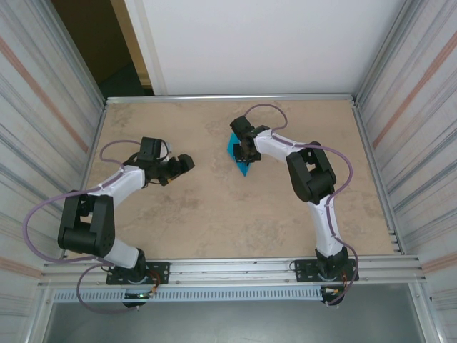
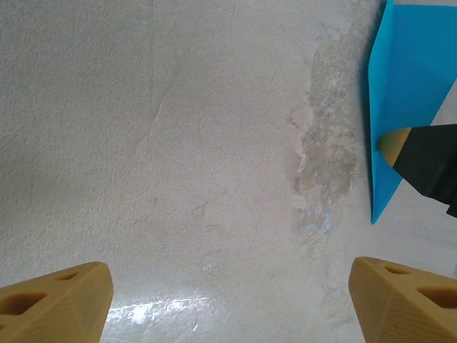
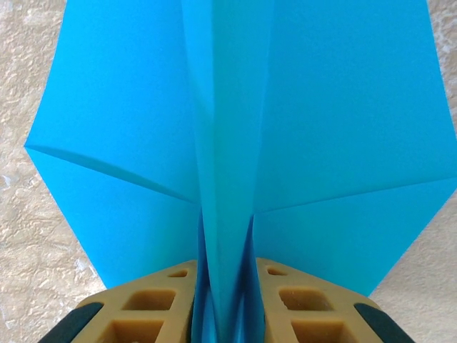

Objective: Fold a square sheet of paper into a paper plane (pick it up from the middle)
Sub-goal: Move the paper plane to the top-center of the table.

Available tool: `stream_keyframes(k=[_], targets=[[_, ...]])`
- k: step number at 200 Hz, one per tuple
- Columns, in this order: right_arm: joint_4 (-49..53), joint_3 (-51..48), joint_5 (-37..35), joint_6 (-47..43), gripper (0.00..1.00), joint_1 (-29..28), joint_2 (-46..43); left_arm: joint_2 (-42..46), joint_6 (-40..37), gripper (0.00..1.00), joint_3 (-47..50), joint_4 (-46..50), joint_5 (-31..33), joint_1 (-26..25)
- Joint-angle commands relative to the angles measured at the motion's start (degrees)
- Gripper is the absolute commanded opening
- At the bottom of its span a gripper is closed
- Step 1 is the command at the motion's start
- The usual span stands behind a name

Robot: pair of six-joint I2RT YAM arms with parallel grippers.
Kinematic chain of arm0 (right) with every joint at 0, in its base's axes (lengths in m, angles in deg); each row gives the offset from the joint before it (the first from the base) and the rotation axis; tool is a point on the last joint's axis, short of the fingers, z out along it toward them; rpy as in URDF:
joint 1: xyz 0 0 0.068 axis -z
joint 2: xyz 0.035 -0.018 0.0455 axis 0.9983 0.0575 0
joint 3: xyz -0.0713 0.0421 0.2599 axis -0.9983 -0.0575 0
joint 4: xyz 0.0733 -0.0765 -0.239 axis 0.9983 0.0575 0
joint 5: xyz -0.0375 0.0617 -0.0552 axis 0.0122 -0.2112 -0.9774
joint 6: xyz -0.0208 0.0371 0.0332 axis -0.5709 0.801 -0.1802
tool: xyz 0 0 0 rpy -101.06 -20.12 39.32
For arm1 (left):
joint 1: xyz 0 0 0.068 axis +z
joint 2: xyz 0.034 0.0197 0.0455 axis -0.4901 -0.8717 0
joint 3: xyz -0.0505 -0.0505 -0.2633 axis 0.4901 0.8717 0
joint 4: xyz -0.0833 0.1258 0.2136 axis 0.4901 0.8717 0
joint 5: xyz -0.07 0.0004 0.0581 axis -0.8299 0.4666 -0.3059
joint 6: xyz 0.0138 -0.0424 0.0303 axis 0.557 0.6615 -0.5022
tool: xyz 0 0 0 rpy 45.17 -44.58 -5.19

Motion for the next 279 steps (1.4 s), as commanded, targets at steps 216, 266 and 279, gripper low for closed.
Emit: stream_keyframes(k=[216,266,279], targets=[[3.24,7.49,-5.0,-2.25,0.41,3.32,1.57,3.44,-2.8,0.98,-3.41,4.88,4.03,0.39],[3.13,6.52,-4.19,-2.24,0.44,3.39,-2.44,4.63,-3.23,0.99,-4.03,6.02,5.51,0.39],[2.85,5.94,-3.81,-2.22,0.45,3.42,-3.62,4.88,-3.42,0.99,-4.3,6.31,5.93,0.4]])
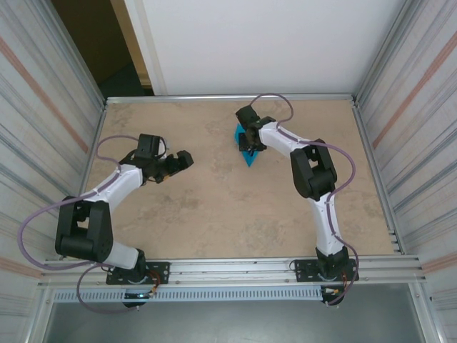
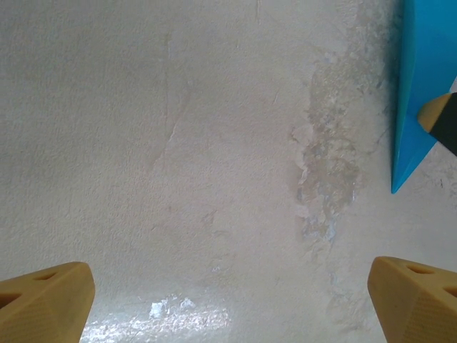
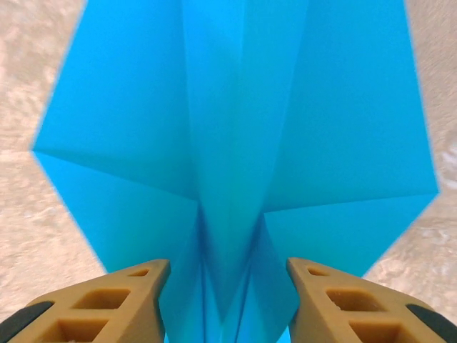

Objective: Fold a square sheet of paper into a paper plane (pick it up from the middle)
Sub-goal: Move the paper plane to the top-center of the table, then reset both arms

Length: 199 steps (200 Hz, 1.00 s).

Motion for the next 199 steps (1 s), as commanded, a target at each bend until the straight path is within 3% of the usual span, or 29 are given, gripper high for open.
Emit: stream_keyframes(k=[1,31,56,95,132,139,175,199], targets=[[0.92,-1.08,0.63,0.37,0.45,0.27,-4.73,2.18,-1.44,0.99,-1.86,1.81,1.84,0.39],[0.44,-2.99,0.27,0.66,0.46,0.44,-8.41,3.12,-1.84,0.99,-2.68,2.66,3.5,0.47],[-1.53,-7.71,-2.47,0.91,0.54,0.79,-14.75,5.38,-2.82,0.99,-3.37,3.07,6.97,0.48],[-11.19,-25.89,-12.17,-0.19,0.77,3.15,-33.49,12.21,-6.09,0.99,-0.85,-0.49,19.52,0.83],[-16.47,-42.03,-16.17,-0.02,0.88,12.06,-49.64,21.06,-10.2,0.99,10.67,-13.74,34.64,1.89],[-16.54,-44.24,-16.57,0.29,1.0,13.95,-51.66,22.41,-11.49,0.99,12.76,-15.77,36.45,2.42],[-20.51,-54.96,-22.81,1.54,0.99,21.72,-58.69,25.25,-18.61,0.99,20.37,-22.51,43.3,4.39],[-27.53,-61.31,-22.25,-0.11,0.99,25.31,-60.36,23.99,-23.23,0.99,24.79,-28.84,45.22,4.53]])
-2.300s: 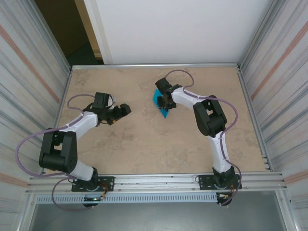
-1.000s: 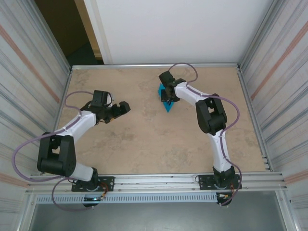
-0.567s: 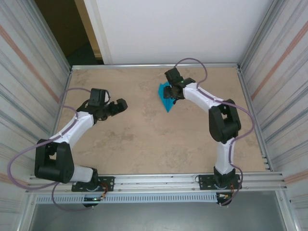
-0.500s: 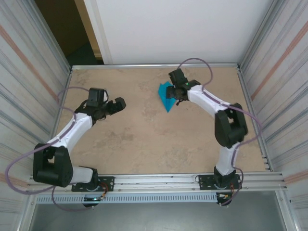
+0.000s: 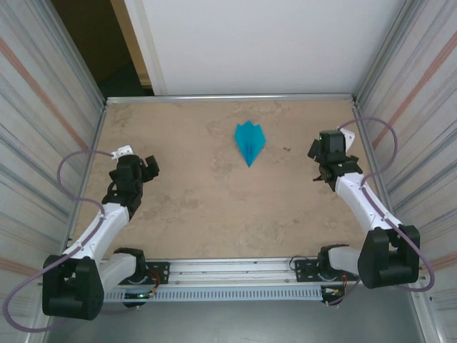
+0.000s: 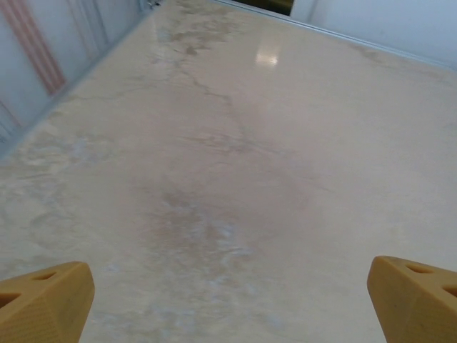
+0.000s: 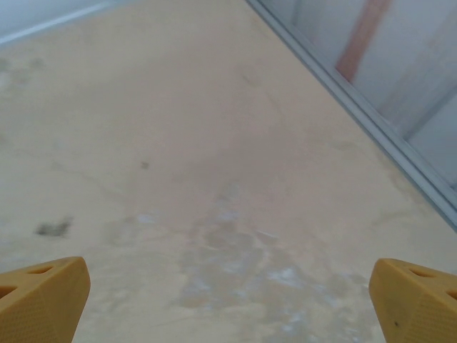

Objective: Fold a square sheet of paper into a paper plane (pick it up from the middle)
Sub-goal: Reset both arms

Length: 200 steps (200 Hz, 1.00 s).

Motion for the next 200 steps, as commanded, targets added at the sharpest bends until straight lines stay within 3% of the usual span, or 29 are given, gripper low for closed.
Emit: stream_keyframes(k=[1,24,63,87,98,119,151,200], targets=[[-7.79,-4.86,-2.76,-0.36,0.99,2.52,-2.09,-0.24,-7.43,0.99,3.49,-9.62,6.2,0.24],[-14.84,-10.22,1.34,-3.02,0.99,5.75,-1.79,-3.38,-11.83,0.99,6.09,-15.82,2.85,0.76],[-29.47,-17.59,5.44,-10.54,0.99,6.63,-0.41,-8.54,-12.94,0.99,9.93,-28.7,-14.58,5.25],[-40.01,-21.81,10.08,-14.86,0.99,6.99,1.31,-12.87,-14.15,0.98,11.31,-36.71,-20.57,6.93],[-45.45,-24.0,11.85,-15.55,0.99,7.15,2.53,-13.48,-14.27,0.96,9.93,-34.59,-22.54,7.92],[-53.8,-26.01,15.88,-17.27,0.99,7.19,6.31,-14.22,-15.47,0.95,10.59,-37.56,-23.14,8.6],[-58.65,-25.48,21.28,-17.43,0.99,8.39,10.89,-16.6,-16.52,0.97,12.66,-44.76,-25.38,9.69],[-62.02,-25.13,24.01,-18.25,0.99,8.59,16.01,-20.83,-16.58,0.96,11.32,-46.26,-24.59,9.66]])
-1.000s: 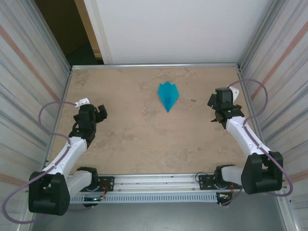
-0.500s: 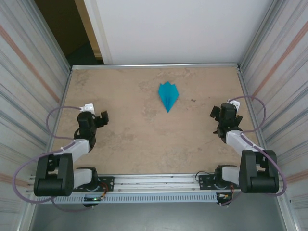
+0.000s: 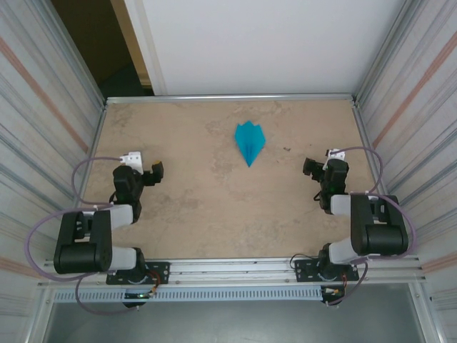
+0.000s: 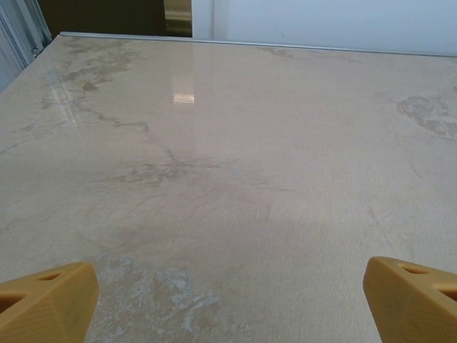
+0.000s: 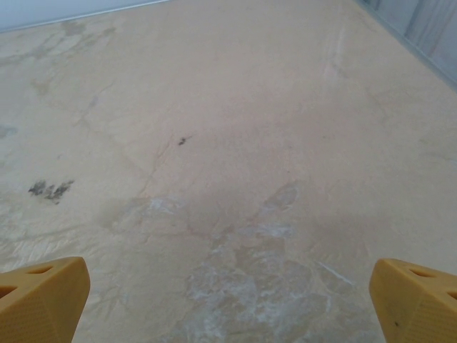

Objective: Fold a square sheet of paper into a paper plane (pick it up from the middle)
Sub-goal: Reset both arms

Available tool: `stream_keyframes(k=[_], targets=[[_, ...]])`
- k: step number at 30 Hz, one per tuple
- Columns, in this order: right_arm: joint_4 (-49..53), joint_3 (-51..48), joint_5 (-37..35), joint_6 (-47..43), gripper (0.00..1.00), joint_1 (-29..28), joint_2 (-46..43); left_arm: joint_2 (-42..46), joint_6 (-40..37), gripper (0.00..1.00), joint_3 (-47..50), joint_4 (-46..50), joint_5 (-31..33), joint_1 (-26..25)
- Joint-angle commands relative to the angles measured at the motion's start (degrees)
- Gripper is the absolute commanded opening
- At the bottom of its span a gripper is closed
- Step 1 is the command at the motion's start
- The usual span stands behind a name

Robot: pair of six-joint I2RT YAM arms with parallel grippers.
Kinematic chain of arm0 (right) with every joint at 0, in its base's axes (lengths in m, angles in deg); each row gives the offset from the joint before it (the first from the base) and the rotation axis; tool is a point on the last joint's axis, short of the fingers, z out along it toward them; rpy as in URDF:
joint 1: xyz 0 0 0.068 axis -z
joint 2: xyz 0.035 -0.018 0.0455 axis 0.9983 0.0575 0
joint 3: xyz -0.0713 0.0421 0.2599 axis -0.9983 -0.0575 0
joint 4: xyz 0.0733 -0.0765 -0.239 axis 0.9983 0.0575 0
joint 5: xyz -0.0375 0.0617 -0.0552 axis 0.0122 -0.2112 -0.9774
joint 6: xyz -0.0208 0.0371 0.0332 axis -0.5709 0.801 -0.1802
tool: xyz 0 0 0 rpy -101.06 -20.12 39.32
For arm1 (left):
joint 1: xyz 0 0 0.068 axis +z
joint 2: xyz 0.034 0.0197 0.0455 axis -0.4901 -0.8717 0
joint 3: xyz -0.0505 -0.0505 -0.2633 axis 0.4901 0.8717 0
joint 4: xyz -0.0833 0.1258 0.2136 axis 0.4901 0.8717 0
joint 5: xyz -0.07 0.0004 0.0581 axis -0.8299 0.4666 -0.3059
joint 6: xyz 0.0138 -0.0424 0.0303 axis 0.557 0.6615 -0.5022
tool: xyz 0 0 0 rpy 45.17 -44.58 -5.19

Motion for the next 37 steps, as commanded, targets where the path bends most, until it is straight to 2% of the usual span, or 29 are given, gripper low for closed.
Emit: stream_keyframes(k=[1,5,7,9,12,18,37], targets=[[-5.17,0.44,2.84,-1.74,0.99,0.35,1.94,-2.06,-1.08,0.96,-0.56,-4.2,-0.36,0.41],[-5.3,1.1,2.93,-2.1,0.99,0.25,3.68,-6.51,-1.53,0.96,-2.19,-5.09,-1.07,0.18],[-5.54,1.3,2.48,-2.23,0.99,0.03,4.03,-8.8,-2.06,0.97,-1.89,-8.52,0.31,-0.67],[-4.99,1.77,1.64,-2.28,0.99,-0.35,4.24,-8.34,-2.41,0.97,-3.94,-3.28,1.32,-1.35],[-4.7,1.9,1.69,-2.31,0.99,-0.33,4.22,-9.25,-4.43,0.99,-5.7,-1.63,7.75,-4.7],[-4.71,1.81,1.61,-2.32,0.99,-0.31,4.02,-9.11,-4.78,0.99,-5.32,-2.01,8.25,-5.11],[-4.78,1.74,1.6,-2.28,0.99,-0.39,4.04,-9.14,-4.67,0.99,-6.26,-0.29,4.4,-3.85]])
